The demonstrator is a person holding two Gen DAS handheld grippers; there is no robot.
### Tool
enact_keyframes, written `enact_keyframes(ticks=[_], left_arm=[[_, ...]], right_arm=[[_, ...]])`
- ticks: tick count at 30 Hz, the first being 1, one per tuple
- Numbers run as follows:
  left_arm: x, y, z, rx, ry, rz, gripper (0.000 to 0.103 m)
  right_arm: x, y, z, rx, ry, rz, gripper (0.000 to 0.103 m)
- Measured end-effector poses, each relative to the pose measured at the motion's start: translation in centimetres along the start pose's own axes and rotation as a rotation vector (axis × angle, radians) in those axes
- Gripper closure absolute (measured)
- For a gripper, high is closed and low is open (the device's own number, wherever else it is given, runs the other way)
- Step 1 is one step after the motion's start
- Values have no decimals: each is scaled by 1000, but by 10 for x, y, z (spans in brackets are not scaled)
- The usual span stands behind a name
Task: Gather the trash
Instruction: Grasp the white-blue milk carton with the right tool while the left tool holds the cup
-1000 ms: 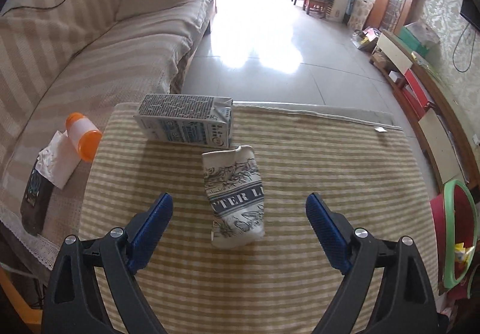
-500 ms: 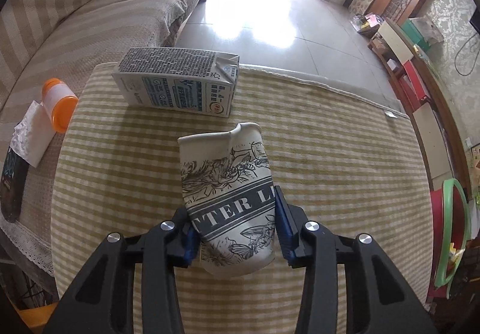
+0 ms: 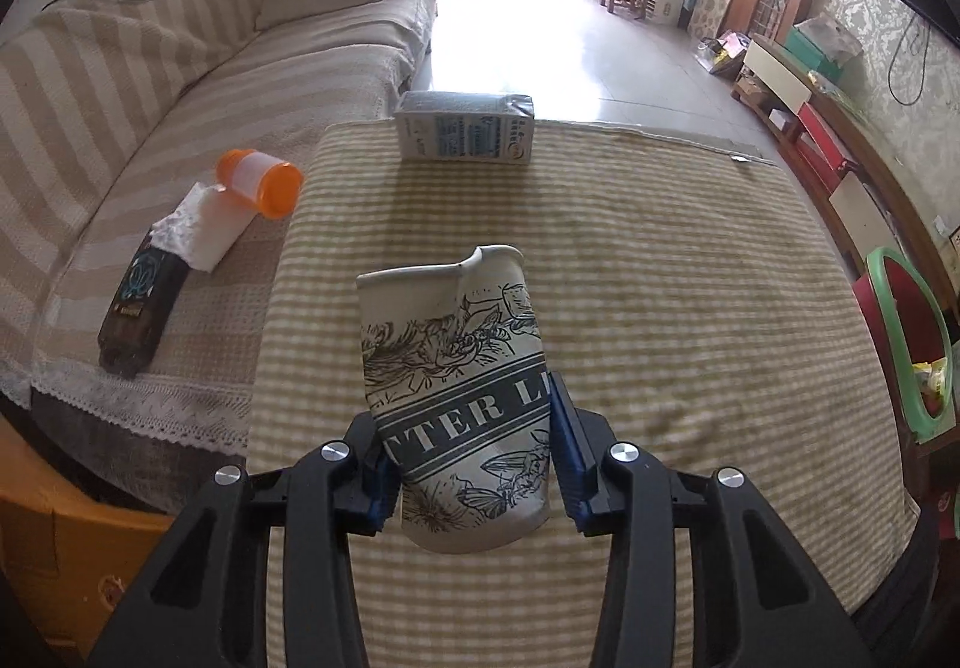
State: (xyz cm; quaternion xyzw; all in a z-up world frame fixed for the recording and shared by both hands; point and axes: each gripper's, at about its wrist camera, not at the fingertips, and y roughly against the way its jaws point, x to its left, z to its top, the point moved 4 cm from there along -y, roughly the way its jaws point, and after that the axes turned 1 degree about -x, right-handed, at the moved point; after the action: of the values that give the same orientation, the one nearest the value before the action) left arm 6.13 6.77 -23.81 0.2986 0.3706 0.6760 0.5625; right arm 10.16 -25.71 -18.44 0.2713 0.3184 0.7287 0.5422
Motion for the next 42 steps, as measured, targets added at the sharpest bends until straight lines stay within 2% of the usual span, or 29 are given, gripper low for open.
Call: enact_keyframes(ticks=[2, 4, 7, 9, 12, 18, 20, 23, 26, 28, 29, 31, 33, 34, 39, 42], left_arm=[[12, 4, -10, 5, 55, -1, 64], [18, 5, -20, 13, 67, 22, 64], [23, -2, -34, 44, 77, 15, 64], [28, -5, -41, 64, 98, 0, 63], [36, -15, -49, 97, 116, 4, 63], [55, -28, -58, 128, 186, -16, 63], [60, -32, -60, 137, 201, -23, 63], [62, -34, -61, 131, 208, -43, 62], [62, -38, -62, 140, 206, -50, 59], [64, -43, -65, 163, 218, -60, 57], [66, -44, -66, 160, 229, -70, 56], [68, -44, -66, 156, 240, -80, 55], [68, -45, -65, 155, 243, -94, 48], [69, -46, -64, 153, 247, -99, 46], [74, -46, -59, 143, 288, -130, 46], [73, -46, -56, 138, 289, -147, 46]], right_arm=[[28, -18, 19, 3, 83, 60, 14], [59, -48, 36, 39, 184, 117, 12], [100, -93, 58, 82, 332, 103, 12], [127, -117, 74, 102, 396, 138, 12], [165, -157, 99, 187, 485, 200, 12], [226, -210, 137, 286, 683, 187, 12], [245, -230, 136, 349, 760, 157, 12], [270, -249, 134, 381, 892, 138, 12], [283, -265, 126, 422, 959, 111, 12], [290, -272, 123, 439, 976, 112, 14], [293, -273, 122, 446, 984, 115, 30], [295, -277, 120, 459, 996, 94, 52], [291, -271, 121, 447, 979, 102, 57], [287, -265, 121, 444, 952, 120, 62], [242, -218, 109, 461, 612, 284, 64], [203, -183, 79, 461, 500, 301, 65]])
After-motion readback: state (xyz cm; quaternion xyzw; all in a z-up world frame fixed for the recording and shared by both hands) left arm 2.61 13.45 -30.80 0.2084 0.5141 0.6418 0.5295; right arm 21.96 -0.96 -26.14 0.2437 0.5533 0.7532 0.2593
